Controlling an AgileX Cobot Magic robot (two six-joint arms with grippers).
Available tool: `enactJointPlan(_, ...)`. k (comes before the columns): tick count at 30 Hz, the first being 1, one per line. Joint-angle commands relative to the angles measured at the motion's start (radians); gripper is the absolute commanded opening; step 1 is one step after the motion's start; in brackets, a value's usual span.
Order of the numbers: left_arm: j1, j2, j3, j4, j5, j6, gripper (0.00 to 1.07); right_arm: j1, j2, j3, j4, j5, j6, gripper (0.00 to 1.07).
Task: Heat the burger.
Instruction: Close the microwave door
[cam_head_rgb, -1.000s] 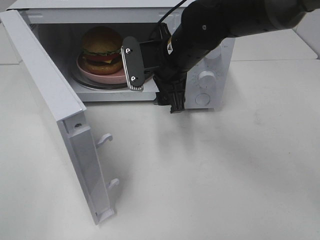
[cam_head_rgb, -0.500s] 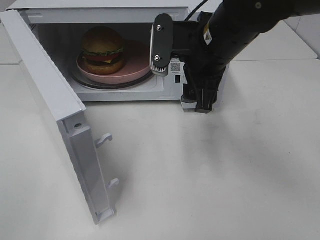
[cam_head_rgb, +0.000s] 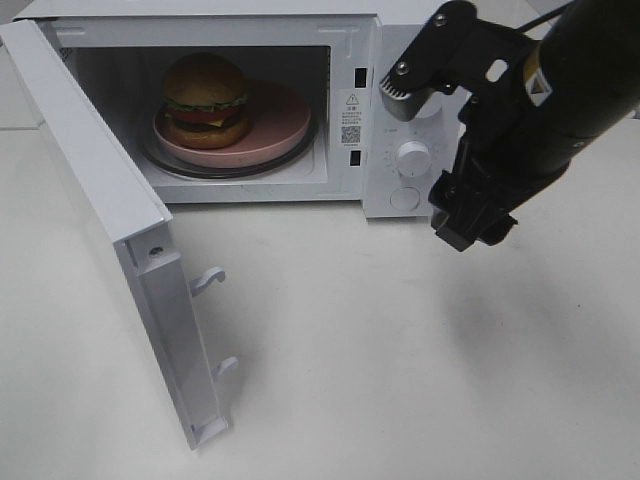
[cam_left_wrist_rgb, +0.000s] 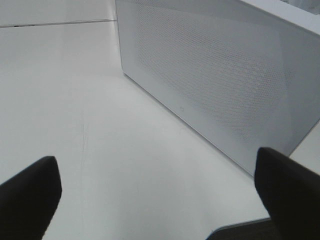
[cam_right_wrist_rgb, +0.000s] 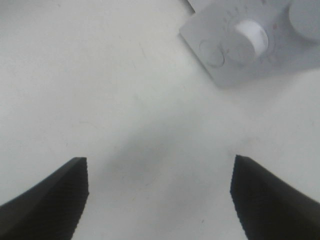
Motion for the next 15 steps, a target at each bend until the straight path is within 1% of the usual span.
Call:
enactJointPlan(1,0.004,-0.002,0.001,-0.003,0.001,-0.005,0.98,-0.003,-0.060,0.014,-0.001,0.099,0.146,0.76)
enactJointPlan(2,0.004,-0.002,0.001,-0.003,0.001,-0.005,0.98,-0.003,-0.091,0.014,0.002,0.150,0.163,0.76)
enactJointPlan(3,0.004,-0.002,0.001,-0.003,0.001,-0.005,0.98,-0.003,-0.091,0.014,0.002,0.150,0.163,0.76)
enactJointPlan(8,0.004,-0.002,0.001,-0.003,0.001,-0.005,0.98,-0.003,-0.175,0.016,0.005,0.283,0.196,0.76)
enactJointPlan(15,0.004,-0.002,0.001,-0.003,0.001,-0.005,0.98,-0.003,-0.271,0.020,0.052,0.364,0.193,0.76)
